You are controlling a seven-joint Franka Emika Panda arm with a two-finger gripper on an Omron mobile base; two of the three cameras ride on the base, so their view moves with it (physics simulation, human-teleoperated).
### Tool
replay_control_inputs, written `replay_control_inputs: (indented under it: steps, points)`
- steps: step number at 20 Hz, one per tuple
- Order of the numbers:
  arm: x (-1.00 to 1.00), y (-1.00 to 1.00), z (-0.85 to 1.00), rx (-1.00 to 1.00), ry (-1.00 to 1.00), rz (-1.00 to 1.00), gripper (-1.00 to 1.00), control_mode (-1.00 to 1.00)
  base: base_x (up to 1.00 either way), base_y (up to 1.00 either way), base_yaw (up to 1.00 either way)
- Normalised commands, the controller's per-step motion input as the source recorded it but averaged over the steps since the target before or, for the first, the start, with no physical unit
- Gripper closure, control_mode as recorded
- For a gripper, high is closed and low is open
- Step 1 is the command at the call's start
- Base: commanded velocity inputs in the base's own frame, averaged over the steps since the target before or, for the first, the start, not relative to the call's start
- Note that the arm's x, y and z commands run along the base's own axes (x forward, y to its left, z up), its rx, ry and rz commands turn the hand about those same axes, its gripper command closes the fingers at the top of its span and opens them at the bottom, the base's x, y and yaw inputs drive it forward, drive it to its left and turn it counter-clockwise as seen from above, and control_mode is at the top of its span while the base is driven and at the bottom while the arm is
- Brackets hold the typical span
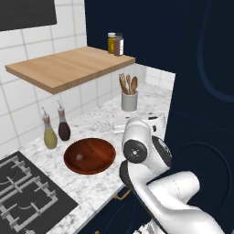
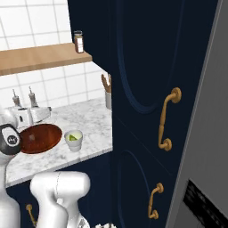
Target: Grab a lemon wedge from the fridge and one ice cube from the ice bowl, and put them in the glass of lemonade.
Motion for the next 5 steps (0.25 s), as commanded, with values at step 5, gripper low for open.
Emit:
replay_control_inputs:
  steps: [5]
  points:
    - [-0.63,-0.45,1.0,0.23,-0.39,0.09,-1.0,-1.0,0.0,0.0,0.0]
